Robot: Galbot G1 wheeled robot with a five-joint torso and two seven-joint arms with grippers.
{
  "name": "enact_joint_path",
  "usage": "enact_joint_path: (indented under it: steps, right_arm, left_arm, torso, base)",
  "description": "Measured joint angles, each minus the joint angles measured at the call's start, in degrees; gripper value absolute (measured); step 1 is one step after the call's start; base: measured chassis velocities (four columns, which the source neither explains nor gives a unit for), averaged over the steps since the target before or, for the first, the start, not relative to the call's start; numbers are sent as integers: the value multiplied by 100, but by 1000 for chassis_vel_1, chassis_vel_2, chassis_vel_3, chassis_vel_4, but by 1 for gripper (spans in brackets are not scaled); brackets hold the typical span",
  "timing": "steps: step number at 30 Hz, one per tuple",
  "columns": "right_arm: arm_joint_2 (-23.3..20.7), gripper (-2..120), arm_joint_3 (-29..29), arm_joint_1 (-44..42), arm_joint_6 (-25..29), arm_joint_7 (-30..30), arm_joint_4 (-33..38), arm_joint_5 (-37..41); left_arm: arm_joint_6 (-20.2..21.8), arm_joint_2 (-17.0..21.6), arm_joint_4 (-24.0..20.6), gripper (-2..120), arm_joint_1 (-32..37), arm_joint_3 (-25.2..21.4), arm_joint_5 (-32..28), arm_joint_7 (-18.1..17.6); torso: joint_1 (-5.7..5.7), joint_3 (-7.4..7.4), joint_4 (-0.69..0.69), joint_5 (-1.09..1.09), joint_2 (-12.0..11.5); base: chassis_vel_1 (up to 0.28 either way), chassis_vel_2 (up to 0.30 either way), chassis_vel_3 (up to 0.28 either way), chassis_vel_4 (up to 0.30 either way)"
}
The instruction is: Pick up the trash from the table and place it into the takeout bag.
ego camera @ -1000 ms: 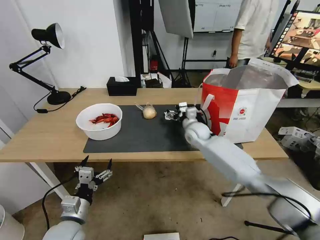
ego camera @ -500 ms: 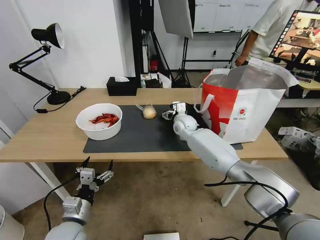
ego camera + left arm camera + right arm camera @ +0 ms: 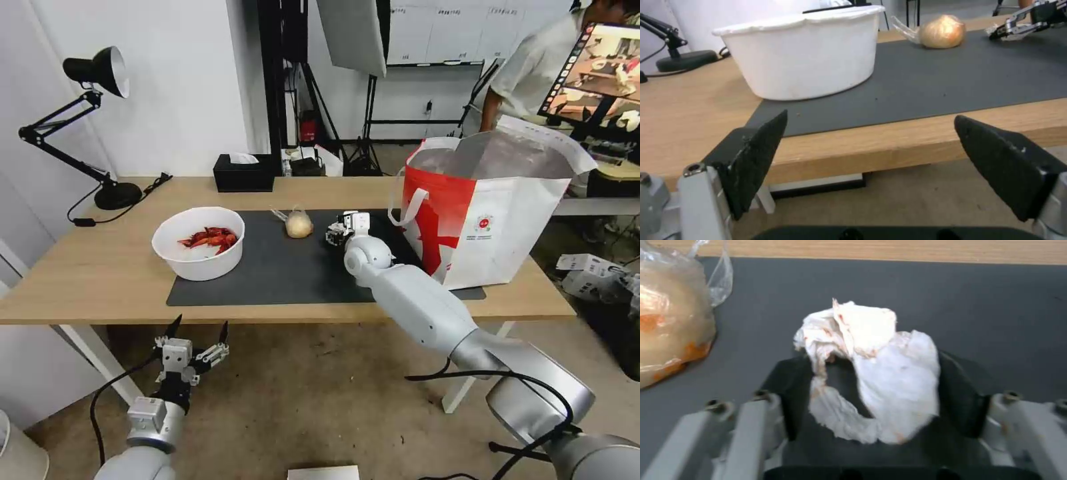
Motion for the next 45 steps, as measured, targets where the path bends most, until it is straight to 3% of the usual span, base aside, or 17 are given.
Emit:
enact_joint_path:
  steps: [8,17,20,26,28,30,32,34,36,40,42,43,45]
  right_arm:
    - [-58,33,-29,-113,157,-28,106,-55]
    - [-319,0,-91,-448,790,-292,520,-886]
    - [-486,0,-15,-654,1011,-303,959,-1193]
    - [-1149,0,377,-1406,1394,-206,2750,-1491]
    - [-1255,0,458,-1506,1447,-196,2995,-1496]
    - [-1601,0,806,-1735,1543,-112,3819,-1451]
    - [-1627,0,832,-1743,1544,-105,3872,-1439]
    - [-2060,0,1217,-1697,1529,31,4559,-1145]
    - [-2185,0,1336,-1631,1489,108,4692,-1038]
    - [-2696,0,1727,-1196,912,799,4947,-383]
    - [-3002,0,1876,-835,419,1333,4780,378]
    - [-3002,0,1876,-835,419,1333,4780,378]
    - [-3183,0,1922,-556,-89,1674,4554,1079]
  left_arm:
    - [-27,6,0,100,6,31,1,3]
    - [-45,-1,1,100,13,72,26,6]
    - [-49,-13,-16,100,27,73,35,7]
    - [-54,-57,-136,100,98,71,68,9]
    - [-54,-57,-147,100,106,67,70,5]
    - [-55,-44,-170,100,113,65,75,6]
    - [-55,-43,-169,100,113,65,75,6]
    - [-55,-26,-170,100,111,76,83,2]
    - [-55,-26,-171,100,109,85,91,0]
    - [-51,-32,-171,100,108,155,132,-4]
    - [-39,-33,-171,100,101,228,153,-4]
    - [-39,-33,-171,100,101,228,153,-4]
    - [-33,-33,-172,100,81,277,159,-4]
  torso:
    - [0,0,2,0,0]
    - [2,4,4,2,-2]
    - [2,4,3,2,-2]
    - [2,2,4,3,-2]
    - [2,2,2,3,-2]
    - [2,2,2,2,-2]
    - [1,2,2,2,-2]
    - [1,1,2,3,-2]
    - [1,1,2,1,-1]
    - [2,1,3,0,-1]
    - [1,1,2,2,-1]
    - [1,1,2,2,-1]
    - [2,2,2,3,-1]
  base:
    - [0,0,0,0]
    - [0,0,0,0]
    - [0,0,0,0]
    - [0,0,0,0]
    - [0,0,0,0]
    - [0,0,0,0]
    - [0,0,0,0]
    - [0,0,0,0]
    - [0,0,0,0]
    - [0,0,0,0]
    - [0,0,0,0]
    - [0,0,0,0]
    - [0,0,0,0]
